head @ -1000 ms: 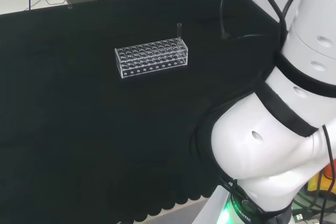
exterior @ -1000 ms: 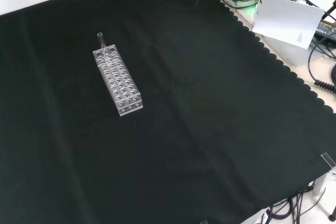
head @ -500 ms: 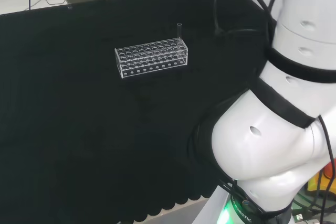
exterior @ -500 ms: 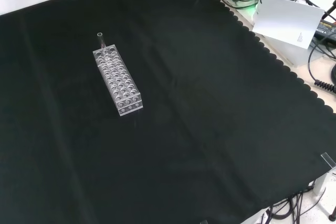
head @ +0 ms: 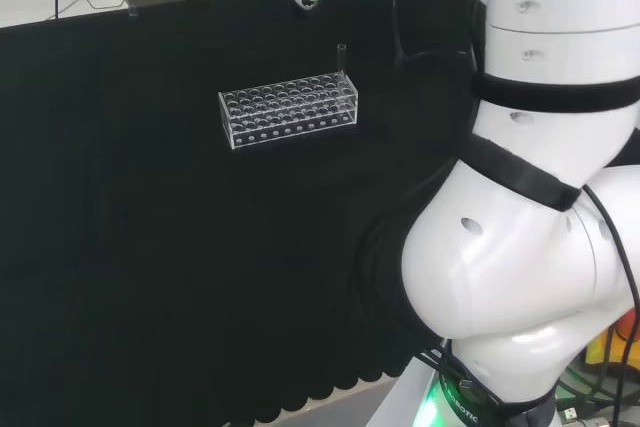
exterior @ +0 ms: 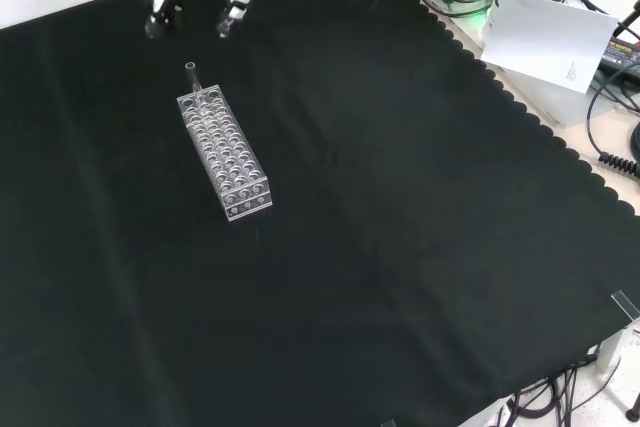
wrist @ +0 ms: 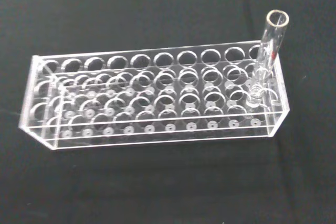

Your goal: Pick up the test tube.

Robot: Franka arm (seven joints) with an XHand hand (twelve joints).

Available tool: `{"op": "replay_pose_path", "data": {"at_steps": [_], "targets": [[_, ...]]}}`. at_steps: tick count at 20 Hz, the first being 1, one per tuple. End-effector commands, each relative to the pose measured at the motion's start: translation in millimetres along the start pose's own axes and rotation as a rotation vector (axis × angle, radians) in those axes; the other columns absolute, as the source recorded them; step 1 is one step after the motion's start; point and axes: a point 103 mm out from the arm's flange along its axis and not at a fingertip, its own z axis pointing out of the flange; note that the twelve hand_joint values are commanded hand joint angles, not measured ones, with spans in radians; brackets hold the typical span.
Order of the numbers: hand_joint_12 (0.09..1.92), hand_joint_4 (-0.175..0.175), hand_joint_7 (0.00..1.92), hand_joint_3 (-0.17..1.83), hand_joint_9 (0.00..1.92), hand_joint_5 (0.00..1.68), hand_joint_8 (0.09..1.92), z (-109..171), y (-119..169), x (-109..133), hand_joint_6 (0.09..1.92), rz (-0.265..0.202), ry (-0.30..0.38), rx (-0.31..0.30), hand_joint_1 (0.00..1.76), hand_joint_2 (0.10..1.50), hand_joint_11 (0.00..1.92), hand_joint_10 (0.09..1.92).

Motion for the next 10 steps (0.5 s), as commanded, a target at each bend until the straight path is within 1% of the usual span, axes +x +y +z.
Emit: {"op": "replay_pose_path", "data": {"at_steps": [1, 6, 10], "targets": [[1.45, -0.091, 0.47, 0.54, 0.50, 0.42, 0.91, 13, 24, -20, 0.14, 0.065, -0.031, 0.043, 0.86, 0.77, 0.42, 0.88], [1.45, -0.093, 0.47, 0.55, 0.51, 0.42, 0.91, 23, 32, -36, 0.16, 0.119, -0.053, 0.074, 0.87, 0.76, 0.43, 0.87], [1.45, -0.094, 0.47, 0.56, 0.51, 0.43, 0.91, 31, 34, -47, 0.17, 0.148, -0.062, 0.096, 0.88, 0.76, 0.42, 0.87]]}}
